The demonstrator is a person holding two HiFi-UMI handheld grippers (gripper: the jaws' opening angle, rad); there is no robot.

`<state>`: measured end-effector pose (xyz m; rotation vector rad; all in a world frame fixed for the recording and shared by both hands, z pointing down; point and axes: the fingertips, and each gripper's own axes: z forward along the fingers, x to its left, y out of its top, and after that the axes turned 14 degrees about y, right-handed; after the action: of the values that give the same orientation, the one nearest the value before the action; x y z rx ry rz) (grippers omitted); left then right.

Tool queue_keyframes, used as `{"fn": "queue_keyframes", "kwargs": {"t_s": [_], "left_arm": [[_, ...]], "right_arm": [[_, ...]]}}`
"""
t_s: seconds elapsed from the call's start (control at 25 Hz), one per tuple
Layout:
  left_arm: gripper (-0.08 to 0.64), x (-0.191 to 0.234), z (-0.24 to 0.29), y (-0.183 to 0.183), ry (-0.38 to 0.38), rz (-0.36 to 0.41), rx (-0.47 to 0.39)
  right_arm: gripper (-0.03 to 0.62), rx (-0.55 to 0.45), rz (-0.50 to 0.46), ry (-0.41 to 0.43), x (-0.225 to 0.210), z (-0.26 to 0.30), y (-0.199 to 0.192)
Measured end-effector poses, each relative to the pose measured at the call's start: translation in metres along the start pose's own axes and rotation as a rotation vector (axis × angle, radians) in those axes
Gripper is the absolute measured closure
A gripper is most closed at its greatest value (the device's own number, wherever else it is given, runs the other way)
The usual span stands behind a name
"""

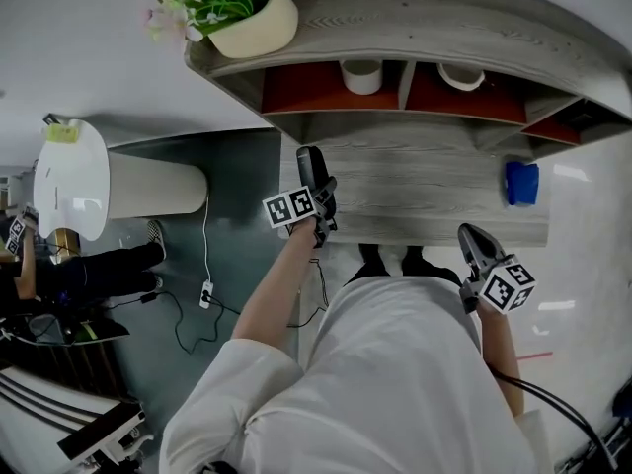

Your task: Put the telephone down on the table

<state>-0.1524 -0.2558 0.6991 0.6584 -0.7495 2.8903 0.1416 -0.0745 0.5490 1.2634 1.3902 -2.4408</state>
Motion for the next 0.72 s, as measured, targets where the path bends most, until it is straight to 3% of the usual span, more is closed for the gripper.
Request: {"fn": "queue_keyframes", "kwargs": {"t_s": [0.28,0.72], "left_arm": [[0.276,0.035,0.075,0.017,0.151,0.087,0.079],[0.276,0.087,0.147,0.038,0.398,0.149,0.208]], "right_arm": [[0.575,-0.023,0.035,-0.080,-0.011,-0.012,0.005],[0.575,-0.031,0.075,-0.160,-0.012,-0.006,0.002]]}}
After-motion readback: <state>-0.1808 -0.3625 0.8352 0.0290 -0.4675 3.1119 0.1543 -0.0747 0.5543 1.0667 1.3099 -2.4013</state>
